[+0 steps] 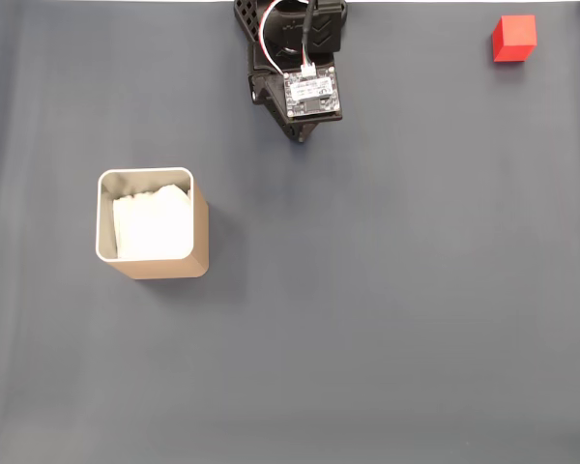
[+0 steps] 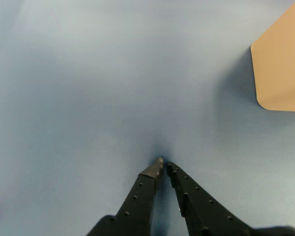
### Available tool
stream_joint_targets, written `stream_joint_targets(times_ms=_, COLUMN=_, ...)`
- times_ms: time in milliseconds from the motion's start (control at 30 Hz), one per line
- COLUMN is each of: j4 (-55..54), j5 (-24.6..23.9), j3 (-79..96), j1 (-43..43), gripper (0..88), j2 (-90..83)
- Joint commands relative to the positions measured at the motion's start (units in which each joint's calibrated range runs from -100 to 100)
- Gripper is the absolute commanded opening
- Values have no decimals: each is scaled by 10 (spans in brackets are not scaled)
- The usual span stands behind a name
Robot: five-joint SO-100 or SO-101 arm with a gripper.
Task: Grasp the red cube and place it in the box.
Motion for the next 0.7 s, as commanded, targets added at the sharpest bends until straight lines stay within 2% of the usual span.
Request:
stream_joint_targets(times_ms=0, j4=7, j5=-6, j3=6, j1=6, gripper=31, j2=1)
stream_joint_targets(times_ms=367, j4=-1, j5=-9, j3=6, j1=5, gripper=3, j2=1)
stream_joint_targets(times_ms=667, j4=-196, j5=-30, j3=5, j1=3, gripper=3, j2=13)
